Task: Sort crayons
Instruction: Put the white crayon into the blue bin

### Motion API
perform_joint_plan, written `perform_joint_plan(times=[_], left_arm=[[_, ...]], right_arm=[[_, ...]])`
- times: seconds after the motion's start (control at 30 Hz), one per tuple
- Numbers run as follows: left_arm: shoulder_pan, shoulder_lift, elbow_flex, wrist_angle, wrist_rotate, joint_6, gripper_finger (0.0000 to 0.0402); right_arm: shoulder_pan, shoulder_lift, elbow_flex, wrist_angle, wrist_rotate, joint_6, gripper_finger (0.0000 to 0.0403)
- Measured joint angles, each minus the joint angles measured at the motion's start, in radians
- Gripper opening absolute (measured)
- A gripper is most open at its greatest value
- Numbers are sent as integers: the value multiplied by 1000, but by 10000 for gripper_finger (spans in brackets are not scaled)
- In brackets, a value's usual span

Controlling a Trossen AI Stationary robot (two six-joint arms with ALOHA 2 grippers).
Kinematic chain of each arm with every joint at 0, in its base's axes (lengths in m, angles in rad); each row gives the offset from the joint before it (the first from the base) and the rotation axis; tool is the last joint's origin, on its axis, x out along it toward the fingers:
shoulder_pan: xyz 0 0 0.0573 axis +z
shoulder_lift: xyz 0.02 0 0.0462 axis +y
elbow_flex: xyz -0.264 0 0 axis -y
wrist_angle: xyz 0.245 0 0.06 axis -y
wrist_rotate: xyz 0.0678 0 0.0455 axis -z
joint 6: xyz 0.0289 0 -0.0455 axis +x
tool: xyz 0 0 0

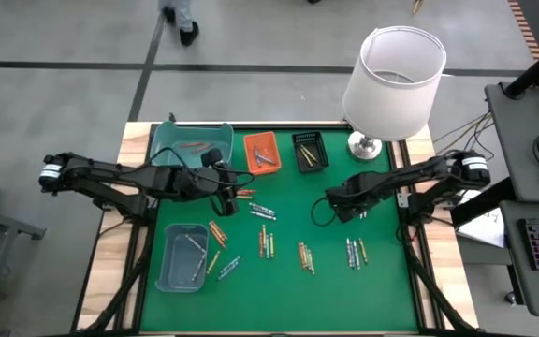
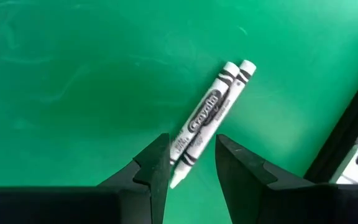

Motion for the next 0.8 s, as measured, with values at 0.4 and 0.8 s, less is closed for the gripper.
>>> perform_joint_plan(times=[0.4,0.8], left_arm=[[0,0,0,0,0,0,127],[0,0,0,10,-1,11,127]], right_arm=[[-6,59,0,61,4,-33,124],[-6,53,0,51,16,-44,116]])
